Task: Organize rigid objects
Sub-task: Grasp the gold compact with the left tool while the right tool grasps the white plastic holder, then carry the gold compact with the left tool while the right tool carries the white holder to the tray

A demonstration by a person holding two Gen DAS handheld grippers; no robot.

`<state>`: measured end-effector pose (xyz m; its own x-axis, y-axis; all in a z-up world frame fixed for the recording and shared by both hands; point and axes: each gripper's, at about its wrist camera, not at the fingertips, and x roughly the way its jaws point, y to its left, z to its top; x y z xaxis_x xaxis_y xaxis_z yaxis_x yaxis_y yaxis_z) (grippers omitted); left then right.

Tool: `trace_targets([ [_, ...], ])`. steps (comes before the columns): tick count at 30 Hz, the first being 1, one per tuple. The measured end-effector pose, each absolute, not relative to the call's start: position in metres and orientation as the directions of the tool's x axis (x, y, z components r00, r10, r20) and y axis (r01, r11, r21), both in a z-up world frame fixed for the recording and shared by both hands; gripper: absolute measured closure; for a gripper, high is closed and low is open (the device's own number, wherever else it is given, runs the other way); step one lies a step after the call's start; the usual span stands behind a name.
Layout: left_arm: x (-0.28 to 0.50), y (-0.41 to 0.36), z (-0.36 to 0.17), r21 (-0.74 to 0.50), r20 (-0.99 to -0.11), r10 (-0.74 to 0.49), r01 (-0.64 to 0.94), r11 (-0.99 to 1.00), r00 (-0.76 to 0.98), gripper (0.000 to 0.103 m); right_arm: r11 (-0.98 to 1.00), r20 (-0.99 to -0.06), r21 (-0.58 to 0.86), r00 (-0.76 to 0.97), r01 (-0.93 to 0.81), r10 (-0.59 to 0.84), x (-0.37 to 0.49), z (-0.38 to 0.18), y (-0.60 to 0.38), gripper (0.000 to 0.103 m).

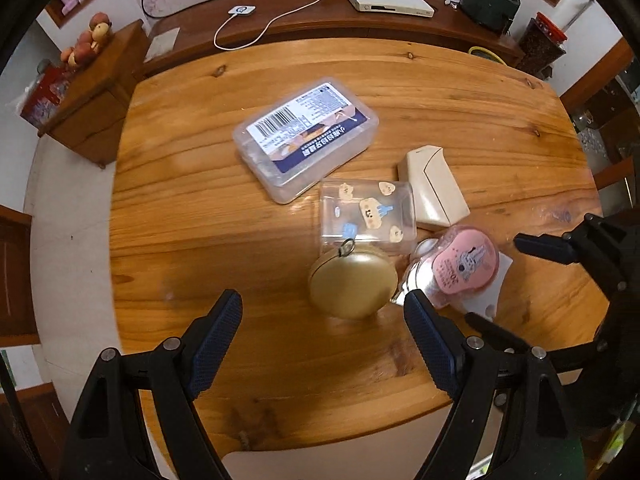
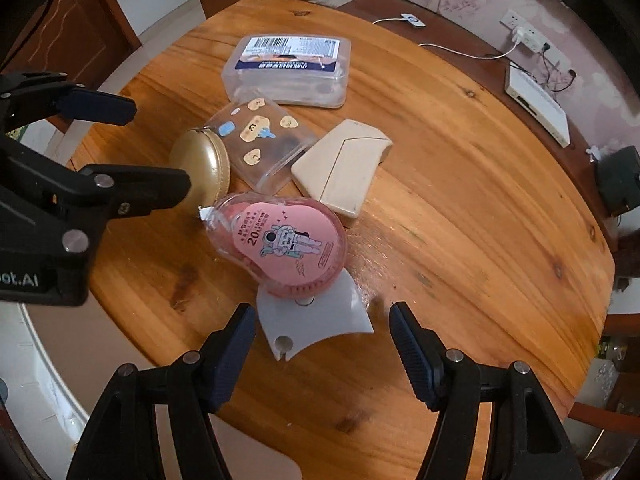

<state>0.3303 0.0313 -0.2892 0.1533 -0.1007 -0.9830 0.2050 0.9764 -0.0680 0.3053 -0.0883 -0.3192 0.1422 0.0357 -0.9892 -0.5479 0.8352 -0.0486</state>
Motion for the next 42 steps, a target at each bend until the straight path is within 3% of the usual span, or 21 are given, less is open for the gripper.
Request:
trace_targets([
  [10, 0.340, 0.029, -0.304, -0.084, -0.988, -0.098, 0.119, 0.989, 0.119, 0.018, 0.806, -0.995, -0.037, 0.099, -0.591, 0.027, 0.305, -0.328, -0.084, 0.033],
  [17, 0.344, 0.031, -0.309, -0.087, -0.990, -0.094, 0.066, 0.994, 0.109, 0.018, 0.796, -0.998, -0.031, 0.068, -0.604, 0.013, 0.306, -0.331, -0.079, 0.042],
  [26, 0.338, 0.036, -0.321, -0.061, -0.996, -0.062, 0.025, 0.998, 0.067, 0.019, 0.817, -0.999, -0.023, 0.051, -0.576, 0.008, 0.310, -0.332, -0.087, 0.043],
  [42, 0.324, 0.021, -0.338, 0.037, -0.999, 0.037, 0.071, 0.997, -0.007, 0.017, 0.861, -1.000, -0.025, 0.010, -0.508, -0.023, 0.318, -0.338, -0.111, 0.043],
])
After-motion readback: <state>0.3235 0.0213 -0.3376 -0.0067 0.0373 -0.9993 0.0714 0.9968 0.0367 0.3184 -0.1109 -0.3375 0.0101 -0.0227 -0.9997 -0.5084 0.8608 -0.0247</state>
